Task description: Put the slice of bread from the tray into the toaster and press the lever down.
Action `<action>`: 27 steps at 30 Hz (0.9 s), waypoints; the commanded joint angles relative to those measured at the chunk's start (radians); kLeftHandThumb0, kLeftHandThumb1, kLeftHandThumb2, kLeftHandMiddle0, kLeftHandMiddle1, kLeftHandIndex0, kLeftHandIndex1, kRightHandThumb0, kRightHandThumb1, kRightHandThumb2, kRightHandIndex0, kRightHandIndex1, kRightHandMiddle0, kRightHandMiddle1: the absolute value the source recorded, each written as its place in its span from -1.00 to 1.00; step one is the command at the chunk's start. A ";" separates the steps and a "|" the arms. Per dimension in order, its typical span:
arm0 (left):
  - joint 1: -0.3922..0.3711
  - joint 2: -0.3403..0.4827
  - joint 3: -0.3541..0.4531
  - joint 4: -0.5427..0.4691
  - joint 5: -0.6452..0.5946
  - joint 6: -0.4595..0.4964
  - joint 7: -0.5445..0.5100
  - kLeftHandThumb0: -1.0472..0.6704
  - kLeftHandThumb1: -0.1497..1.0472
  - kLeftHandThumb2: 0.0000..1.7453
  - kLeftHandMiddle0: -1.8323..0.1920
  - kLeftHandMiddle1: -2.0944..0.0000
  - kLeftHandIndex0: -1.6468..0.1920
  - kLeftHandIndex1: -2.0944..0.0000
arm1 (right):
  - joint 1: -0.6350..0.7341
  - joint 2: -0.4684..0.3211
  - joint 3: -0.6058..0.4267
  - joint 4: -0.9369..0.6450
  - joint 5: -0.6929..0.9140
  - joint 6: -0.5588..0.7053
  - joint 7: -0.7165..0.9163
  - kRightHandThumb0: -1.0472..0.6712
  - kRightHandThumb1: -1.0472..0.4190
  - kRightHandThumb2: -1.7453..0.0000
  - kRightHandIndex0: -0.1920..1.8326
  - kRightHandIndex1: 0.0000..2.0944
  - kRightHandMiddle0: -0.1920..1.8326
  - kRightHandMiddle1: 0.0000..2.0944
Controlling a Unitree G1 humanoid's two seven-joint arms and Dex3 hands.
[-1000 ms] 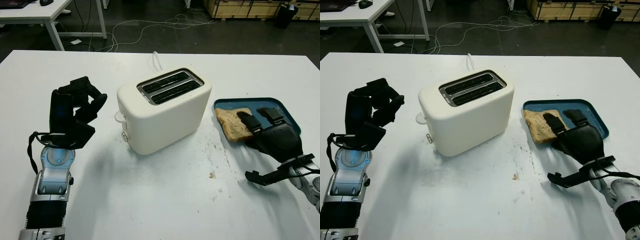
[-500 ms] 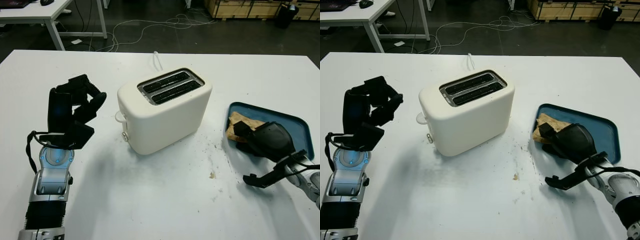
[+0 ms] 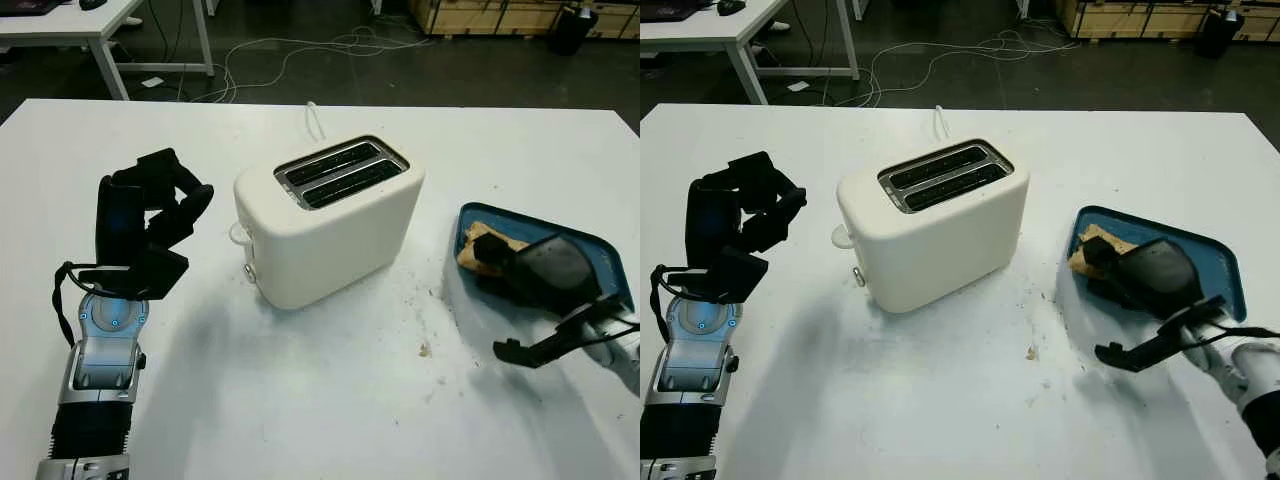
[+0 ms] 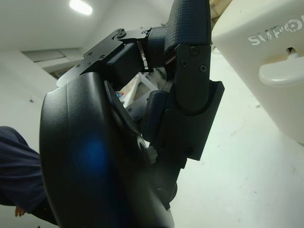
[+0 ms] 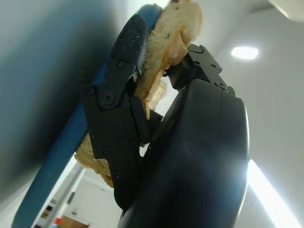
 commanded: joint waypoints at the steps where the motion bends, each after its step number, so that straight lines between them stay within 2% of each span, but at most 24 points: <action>1: 0.009 0.004 -0.003 0.004 0.005 -0.003 0.001 -0.73 0.79 -0.56 -0.47 -0.52 -0.38 -0.41 | -0.032 -0.013 -0.040 -0.023 0.063 -0.046 0.026 -0.43 -0.83 0.23 0.74 0.67 -0.77 0.67; 7: 0.010 0.009 -0.004 0.003 0.019 -0.003 0.005 -0.73 0.79 -0.55 -0.47 -0.54 -0.38 -0.43 | -0.073 -0.015 -0.122 -0.057 0.205 -0.113 0.177 -0.47 -0.83 0.22 0.70 0.67 -0.80 0.67; 10: 0.010 0.006 -0.002 0.005 0.017 -0.004 0.005 -0.73 0.79 -0.55 -0.47 -0.55 -0.38 -0.44 | -0.098 -0.031 -0.151 -0.071 0.223 -0.130 0.229 -0.46 -0.83 0.23 0.19 0.67 -0.73 0.67; 11: 0.011 0.005 -0.002 0.003 0.016 -0.003 0.005 -0.73 0.79 -0.55 -0.47 -0.54 -0.38 -0.44 | -0.107 -0.037 -0.158 -0.074 0.216 -0.137 0.233 -0.46 -0.83 0.24 0.11 0.67 -0.71 0.67; 14: 0.012 0.003 -0.003 0.003 0.013 -0.004 0.003 -0.72 0.79 -0.55 -0.47 -0.55 -0.38 -0.44 | -0.125 -0.045 -0.167 -0.080 0.211 -0.156 0.257 -0.45 -0.83 0.30 0.00 0.67 -0.69 0.67; 18: 0.012 0.002 -0.001 0.004 0.008 -0.003 0.001 -0.72 0.79 -0.56 -0.47 -0.55 -0.37 -0.44 | -0.137 -0.042 -0.160 -0.096 0.204 -0.126 0.346 -0.44 -0.83 0.33 -0.05 0.67 -0.60 0.67; 22: 0.013 0.002 -0.002 -0.002 0.014 0.002 0.004 -0.72 0.79 -0.55 -0.47 -0.55 -0.37 -0.45 | -0.170 -0.042 -0.164 -0.082 0.194 -0.155 0.346 -0.40 -0.83 0.33 -0.09 0.67 -0.57 0.67; 26: 0.011 0.003 -0.003 0.005 0.016 -0.011 0.007 -0.72 0.79 -0.57 -0.47 -0.54 -0.37 -0.43 | -0.254 -0.040 -0.189 -0.018 0.252 -0.222 0.350 -0.34 -0.83 0.38 -0.40 0.67 -0.63 0.67; 27: 0.011 0.002 -0.003 0.006 0.015 -0.010 0.007 -0.72 0.79 -0.57 -0.47 -0.54 -0.37 -0.43 | -0.286 -0.045 -0.186 0.003 0.244 -0.230 0.348 -0.33 -0.83 0.40 -0.39 0.67 -0.61 0.67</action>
